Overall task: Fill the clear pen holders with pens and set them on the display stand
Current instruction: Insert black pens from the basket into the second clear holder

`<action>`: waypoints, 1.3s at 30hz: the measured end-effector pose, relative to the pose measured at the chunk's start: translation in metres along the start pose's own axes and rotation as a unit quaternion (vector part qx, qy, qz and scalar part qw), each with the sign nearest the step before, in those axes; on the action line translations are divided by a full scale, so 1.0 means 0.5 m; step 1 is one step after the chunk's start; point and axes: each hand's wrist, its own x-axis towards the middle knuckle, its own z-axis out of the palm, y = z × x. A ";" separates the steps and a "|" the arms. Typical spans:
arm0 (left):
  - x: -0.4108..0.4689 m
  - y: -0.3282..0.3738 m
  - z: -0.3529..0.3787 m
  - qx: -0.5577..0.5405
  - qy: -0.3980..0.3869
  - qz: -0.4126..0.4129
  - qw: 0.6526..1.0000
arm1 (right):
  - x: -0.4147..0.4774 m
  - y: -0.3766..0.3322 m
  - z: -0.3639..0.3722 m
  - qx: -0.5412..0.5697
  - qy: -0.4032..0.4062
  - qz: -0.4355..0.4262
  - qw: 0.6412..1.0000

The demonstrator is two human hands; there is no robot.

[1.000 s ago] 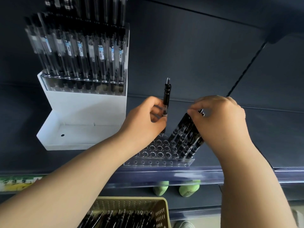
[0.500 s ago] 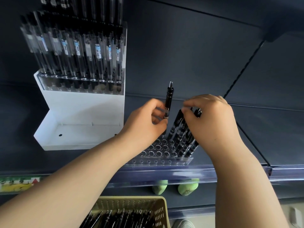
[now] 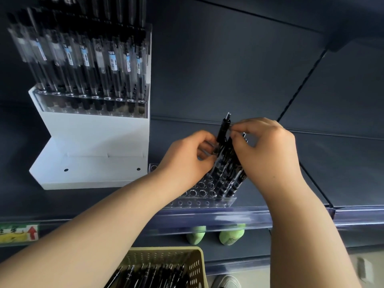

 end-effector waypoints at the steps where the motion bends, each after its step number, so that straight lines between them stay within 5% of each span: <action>1: 0.001 -0.002 0.001 0.008 -0.002 -0.003 1.000 | 0.000 0.002 -0.001 0.001 0.000 0.001 1.000; 17: -0.008 -0.008 0.014 0.084 -0.046 -0.068 0.993 | 0.000 0.005 -0.017 0.011 -0.013 0.024 1.000; 39: 0.007 -0.009 0.006 0.227 -0.062 0.001 0.972 | -0.001 0.016 -0.014 -0.002 -0.024 0.023 0.999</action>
